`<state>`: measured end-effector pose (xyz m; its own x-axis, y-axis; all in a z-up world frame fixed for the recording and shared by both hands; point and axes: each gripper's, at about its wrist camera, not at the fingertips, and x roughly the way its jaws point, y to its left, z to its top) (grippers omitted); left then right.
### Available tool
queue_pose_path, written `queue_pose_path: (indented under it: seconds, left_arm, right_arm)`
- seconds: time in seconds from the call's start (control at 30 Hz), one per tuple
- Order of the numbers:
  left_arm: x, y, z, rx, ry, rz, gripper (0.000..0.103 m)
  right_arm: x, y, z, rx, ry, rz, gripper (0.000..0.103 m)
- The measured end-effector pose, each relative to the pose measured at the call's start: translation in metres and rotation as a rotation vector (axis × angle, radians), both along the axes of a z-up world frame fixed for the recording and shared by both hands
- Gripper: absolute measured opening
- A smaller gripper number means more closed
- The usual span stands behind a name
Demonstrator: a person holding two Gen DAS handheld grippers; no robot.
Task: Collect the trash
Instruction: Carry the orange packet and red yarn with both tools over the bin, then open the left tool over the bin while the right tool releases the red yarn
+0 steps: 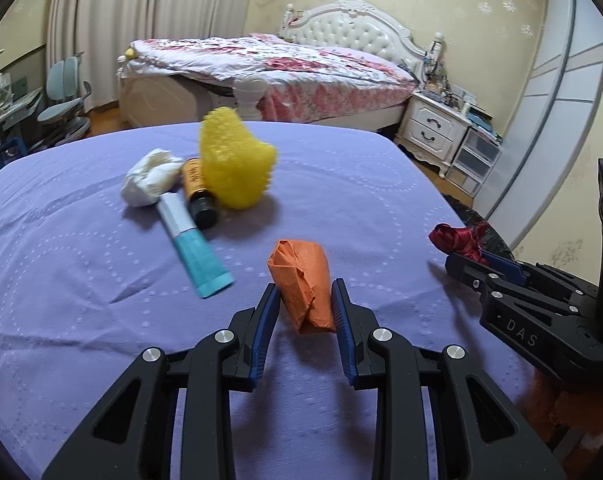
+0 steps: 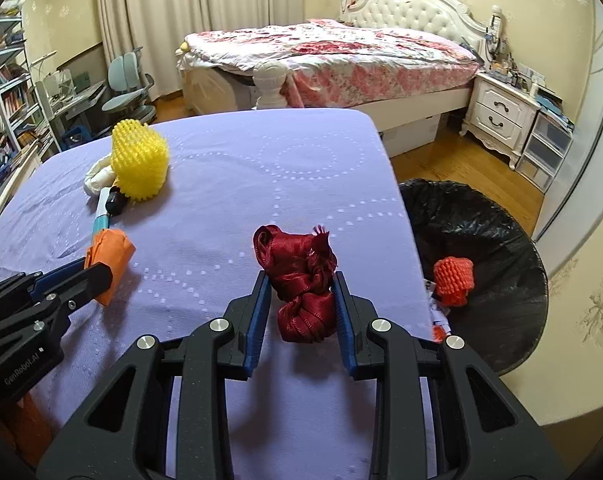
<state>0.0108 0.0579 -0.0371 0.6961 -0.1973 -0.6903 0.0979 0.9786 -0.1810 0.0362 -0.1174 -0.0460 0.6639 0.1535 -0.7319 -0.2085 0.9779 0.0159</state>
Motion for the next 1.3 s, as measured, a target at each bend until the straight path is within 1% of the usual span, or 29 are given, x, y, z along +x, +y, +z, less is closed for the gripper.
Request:
queue_pose_path:
  seconds: [0.23,0.5,0.7,1.03,1.3]
  left_arm:
    - [0.008,-0.026,0.002,0.003,-0.007,-0.048,0.030]
    - [0.018,-0.053,0.006,-0.001,-0.024,-0.098,0.030]
    - [0.027,-0.084,0.009,0.004,-0.042,-0.166,0.030]
    - [0.048,-0.129,0.015,0.008,-0.071,-0.258,0.030]
    - [0.073,-0.163,0.015,0.031,-0.084,-0.309,0.030]
  right_arm:
    - [-0.003,-0.025,0.003,0.015,-0.017,-0.052,0.030]
    - [-0.004,-0.061,0.007,0.014,-0.045,-0.141,0.030]
    - [-0.001,-0.091,0.008,0.022,-0.057,-0.212,0.030]
    - [0.016,-0.129,0.006,0.018,-0.066,-0.293,0.030]
    - [0.032,-0.152,0.000,0.025,-0.058,-0.323,0.030]
